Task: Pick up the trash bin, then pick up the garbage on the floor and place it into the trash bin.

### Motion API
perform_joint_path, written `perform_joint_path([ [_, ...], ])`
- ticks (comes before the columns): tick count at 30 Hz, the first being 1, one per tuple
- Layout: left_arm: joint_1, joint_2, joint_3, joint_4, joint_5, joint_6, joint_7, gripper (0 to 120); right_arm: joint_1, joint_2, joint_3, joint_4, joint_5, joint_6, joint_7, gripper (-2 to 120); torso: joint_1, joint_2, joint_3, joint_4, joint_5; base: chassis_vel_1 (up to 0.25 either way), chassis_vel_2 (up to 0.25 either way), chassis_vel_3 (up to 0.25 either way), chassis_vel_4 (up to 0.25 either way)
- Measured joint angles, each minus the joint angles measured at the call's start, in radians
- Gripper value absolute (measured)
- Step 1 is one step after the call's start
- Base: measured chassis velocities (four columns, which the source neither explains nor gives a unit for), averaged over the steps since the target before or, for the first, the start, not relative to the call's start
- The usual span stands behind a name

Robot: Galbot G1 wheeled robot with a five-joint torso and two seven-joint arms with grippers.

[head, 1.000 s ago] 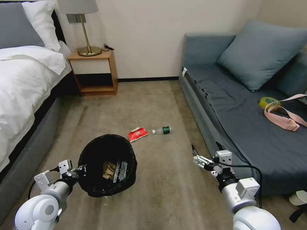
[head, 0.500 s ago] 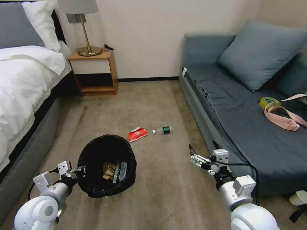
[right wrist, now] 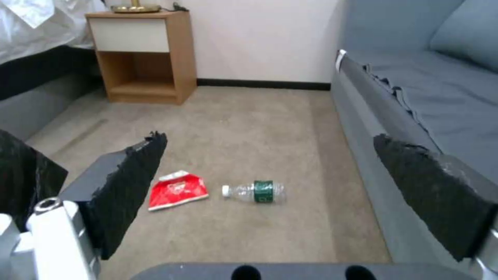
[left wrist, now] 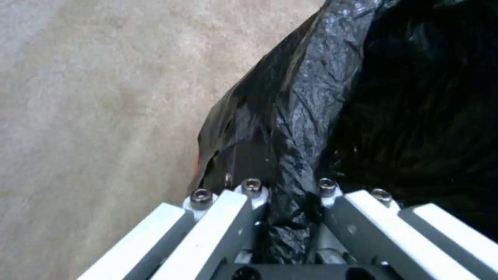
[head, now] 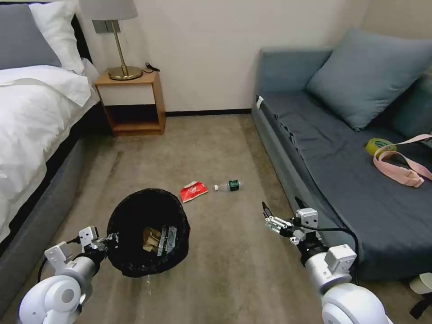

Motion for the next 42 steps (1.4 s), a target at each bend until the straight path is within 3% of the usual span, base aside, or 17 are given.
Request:
perform_joint_path([
  [26,-0.008,0.043,-0.062,0.017,-0.045,-0.005,0.015,2,0.029,-0.026,-0.015,-0.014,0.024,-0.010,-0.012,100,0.000,0.000,0.000,-0.0001,0.0001,-0.092,0.090,0.091,-0.089],
  [42,-0.009,0.044,-0.092,0.022,-0.060,-0.002,0.016,2,0.074,-0.037,-0.040,-0.040,0.052,-0.018,-0.010,100,0.000,0.000,0.000,-0.0001,0.0000,-0.109,0.110,0.115,-0.107],
])
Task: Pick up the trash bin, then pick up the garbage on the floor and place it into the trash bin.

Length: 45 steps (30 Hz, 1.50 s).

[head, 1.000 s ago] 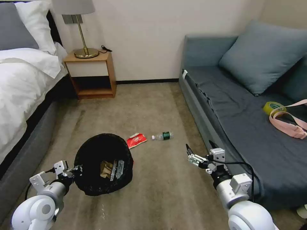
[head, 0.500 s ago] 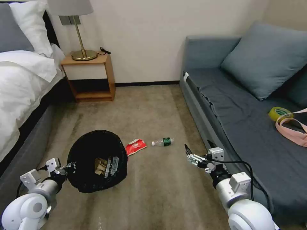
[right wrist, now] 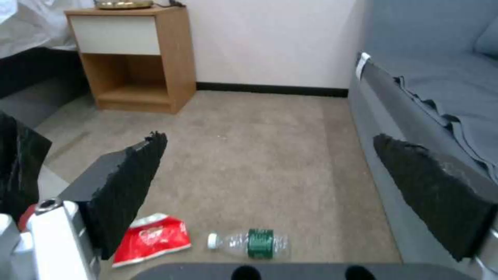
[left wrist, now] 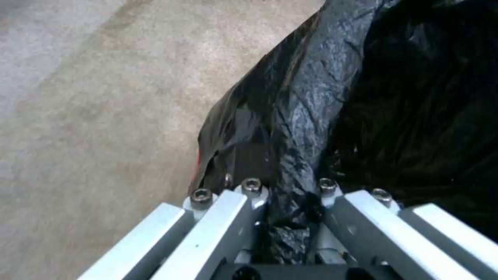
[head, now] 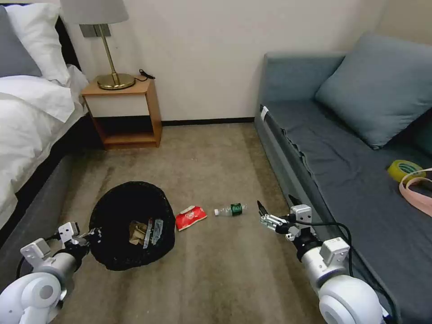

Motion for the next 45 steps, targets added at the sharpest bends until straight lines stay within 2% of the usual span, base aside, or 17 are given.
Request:
perform_joint_path([
  [33,-0.002,0.000,-0.012,0.016,-0.007,0.001,0.009,2,0.049,-0.024,-0.021,-0.043,0.028,0.002,0.000,100,0.000,0.000,0.000,0.0000,0.0001,-0.136,0.138,0.139,-0.139],
  [39,0.002,0.003,-0.009,0.021,-0.005,-0.002,0.017,2,0.093,-0.069,-0.036,-0.107,0.012,0.030,-0.037,100,0.000,0.000,0.000,0.0001,0.0001,-0.057,0.058,0.047,-0.062],
  [41,0.005,0.005,-0.005,0.023,-0.003,-0.002,0.023,2,0.140,-0.114,-0.050,-0.158,0.018,0.042,-0.079,100,0.000,0.000,0.000,0.0000,0.0002,0.000,0.000,0.000,0.000],
  [43,0.005,0.006,-0.003,0.024,-0.002,-0.003,0.025,2,0.154,-0.126,-0.056,-0.172,0.021,0.044,-0.090,100,0.000,0.000,0.000,0.0001,0.0002,0.000,0.000,0.000,0.000],
  [45,0.007,0.013,0.006,0.028,0.005,-0.007,0.034,2,0.231,-0.189,-0.100,-0.235,0.034,0.045,-0.143,100,0.000,0.000,0.000,0.0000,0.0002,0.000,0.000,0.000,0.000],
])
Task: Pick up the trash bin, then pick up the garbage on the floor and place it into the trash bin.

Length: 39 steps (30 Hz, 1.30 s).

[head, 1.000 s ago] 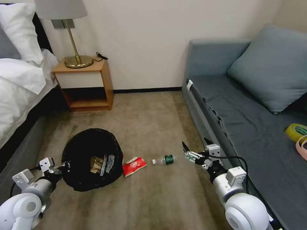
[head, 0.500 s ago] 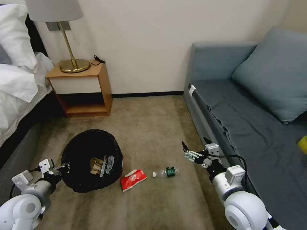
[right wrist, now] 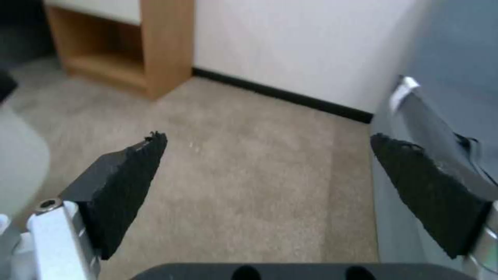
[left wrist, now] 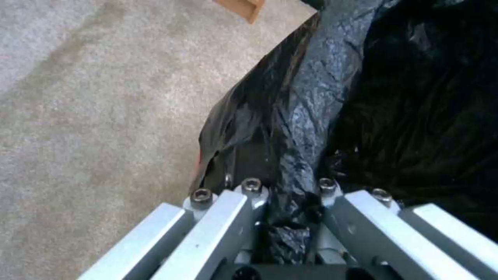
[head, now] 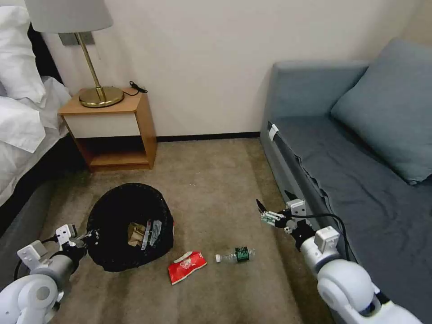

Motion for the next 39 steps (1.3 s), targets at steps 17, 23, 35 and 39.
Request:
perform_joint_path([
  [17,-0.027,-0.032,0.020,0.004,0.111,-0.035,0.056,2,0.749,-0.113,-0.694,-0.415,0.092,-0.067,-0.261,100,0.000,0.000,0.000,0.0000,0.0005,0.000,0.000,0.000,0.000],
  [23,-0.028,-0.046,0.004,0.017,0.170,-0.063,0.086,2,1.010,-0.011,-0.934,-0.641,0.089,-0.110,-0.558,100,0.000,0.000,0.000,0.0003,-0.0005,0.000,0.000,0.000,0.000],
  [35,-0.034,-0.054,-0.023,0.046,0.180,-0.066,0.096,2,1.163,0.131,-1.210,-0.922,0.078,-0.149,-0.831,100,0.000,0.000,0.000,0.0001,-0.0002,0.000,0.000,0.000,0.000],
  [39,-0.030,-0.058,-0.028,0.046,0.180,-0.066,0.098,2,1.158,0.157,-1.250,-0.979,0.076,-0.146,-0.824,100,0.000,0.000,0.000,0.0001,-0.0002,0.000,0.000,0.000,0.000],
])
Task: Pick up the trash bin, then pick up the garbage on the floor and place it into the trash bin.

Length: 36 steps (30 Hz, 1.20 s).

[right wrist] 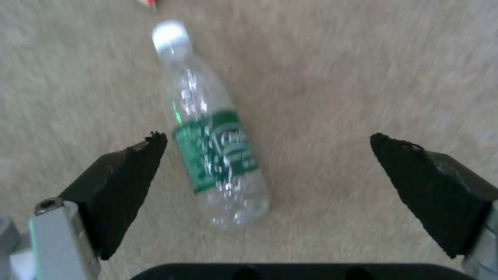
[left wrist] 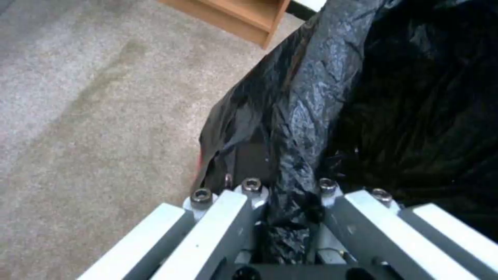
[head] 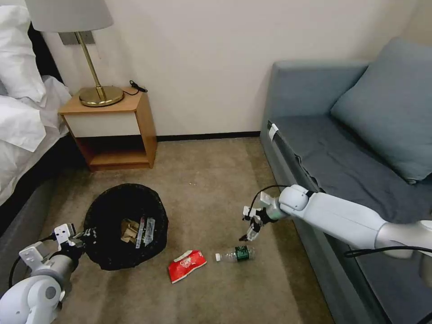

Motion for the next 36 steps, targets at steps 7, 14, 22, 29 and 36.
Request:
perform_joint_path([
  [7,0.008,-0.004,-0.012,0.005,-0.001,-0.003,0.003,2,-0.029,0.060,-0.017,-0.093,-0.052,0.036,-0.001,100,0.000,0.000,0.000,0.0000,0.0001,0.000,0.000,0.000,0.000],
  [14,0.010,-0.018,-0.016,0.012,0.001,-0.008,0.006,2,-0.046,0.097,-0.025,-0.133,-0.079,0.052,0.018,100,0.000,0.000,0.000,0.0000,0.0001,0.000,0.000,0.000,0.000],
  [22,0.010,-0.017,-0.026,0.026,-0.003,-0.015,0.011,2,-0.056,0.103,-0.056,-0.134,-0.094,0.054,0.029,100,0.000,0.000,0.000,-0.0001,0.0000,0.000,0.000,0.000,0.000],
  [29,0.006,-0.011,-0.025,0.035,-0.005,-0.016,0.011,2,-0.082,0.167,-0.055,-0.210,-0.122,0.079,0.029,100,0.000,0.000,0.000,0.0000,0.0000,0.000,0.000,0.000,0.000],
  [36,0.006,-0.006,-0.023,0.041,-0.005,-0.017,0.012,2,-0.097,0.218,-0.050,-0.280,-0.147,0.098,0.028,100,0.000,0.000,0.000,0.0001,0.0001,0.000,0.000,0.000,0.000],
])
